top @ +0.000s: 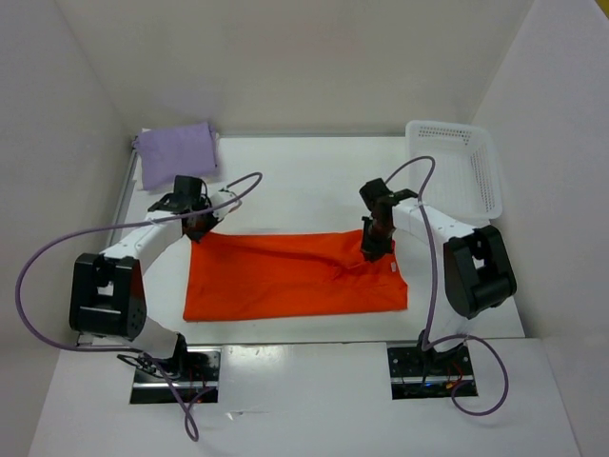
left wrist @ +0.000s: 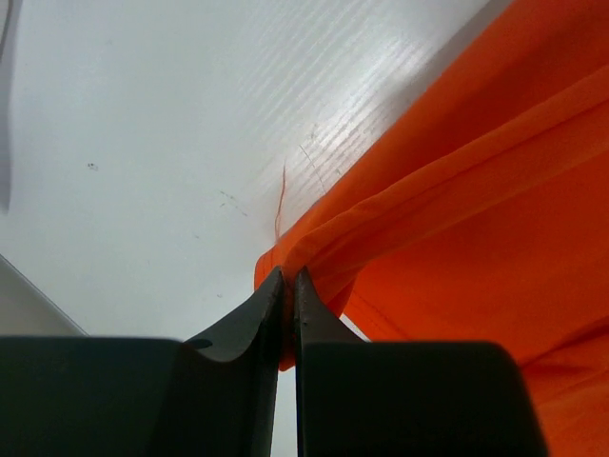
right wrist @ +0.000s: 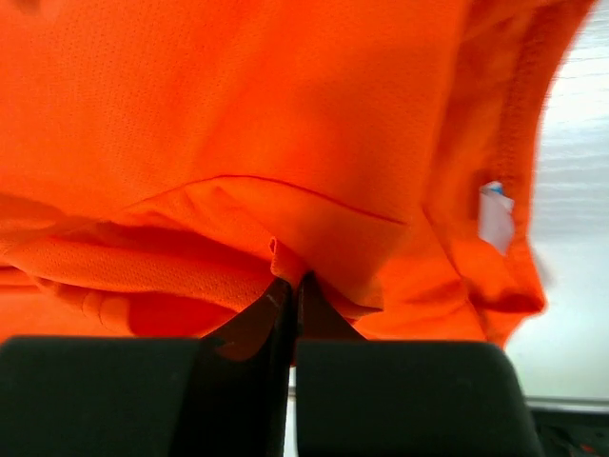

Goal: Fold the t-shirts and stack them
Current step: Fold the other side of the tshirt into a rectangle

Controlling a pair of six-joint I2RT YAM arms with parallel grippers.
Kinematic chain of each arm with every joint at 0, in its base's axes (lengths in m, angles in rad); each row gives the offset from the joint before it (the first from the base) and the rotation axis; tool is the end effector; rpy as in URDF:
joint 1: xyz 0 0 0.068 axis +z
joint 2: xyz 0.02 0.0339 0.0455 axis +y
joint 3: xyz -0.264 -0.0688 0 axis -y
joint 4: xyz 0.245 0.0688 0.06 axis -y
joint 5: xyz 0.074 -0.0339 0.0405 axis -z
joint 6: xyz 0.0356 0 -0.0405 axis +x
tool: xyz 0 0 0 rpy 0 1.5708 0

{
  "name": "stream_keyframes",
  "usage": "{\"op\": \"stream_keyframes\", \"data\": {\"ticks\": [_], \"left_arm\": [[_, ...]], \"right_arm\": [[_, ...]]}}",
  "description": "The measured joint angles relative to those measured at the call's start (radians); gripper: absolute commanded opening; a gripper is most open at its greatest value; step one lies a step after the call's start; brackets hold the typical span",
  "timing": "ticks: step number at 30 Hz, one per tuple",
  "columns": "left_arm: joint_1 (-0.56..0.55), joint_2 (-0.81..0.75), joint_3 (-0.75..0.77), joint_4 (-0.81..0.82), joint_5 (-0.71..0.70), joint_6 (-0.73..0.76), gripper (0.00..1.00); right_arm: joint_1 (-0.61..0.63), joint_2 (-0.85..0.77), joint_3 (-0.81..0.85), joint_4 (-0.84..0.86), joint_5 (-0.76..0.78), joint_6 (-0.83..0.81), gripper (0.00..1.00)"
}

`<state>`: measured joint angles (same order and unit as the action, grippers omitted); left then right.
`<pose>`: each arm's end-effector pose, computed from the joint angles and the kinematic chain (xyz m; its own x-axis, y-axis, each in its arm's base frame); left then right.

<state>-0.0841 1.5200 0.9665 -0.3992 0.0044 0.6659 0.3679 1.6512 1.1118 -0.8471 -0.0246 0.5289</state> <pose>0.3090 -0.0262 0.2101 -0.5851 0.6693 -0.4579 0.5697 0.7411 0.3552 0.2818 0.1095 0.1946 -0.9755 0.1646 -0.1460 0.1488 0.9824 0.1133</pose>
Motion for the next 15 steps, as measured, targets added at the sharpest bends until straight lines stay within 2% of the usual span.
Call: {"op": "stream_keyframes", "data": {"ticks": [15], "left_arm": [[-0.109,-0.195,-0.098,-0.128,-0.077,0.069,0.10]], "right_arm": [[0.029,0.006,-0.052,0.111,0.034,0.029,0.00]]}}
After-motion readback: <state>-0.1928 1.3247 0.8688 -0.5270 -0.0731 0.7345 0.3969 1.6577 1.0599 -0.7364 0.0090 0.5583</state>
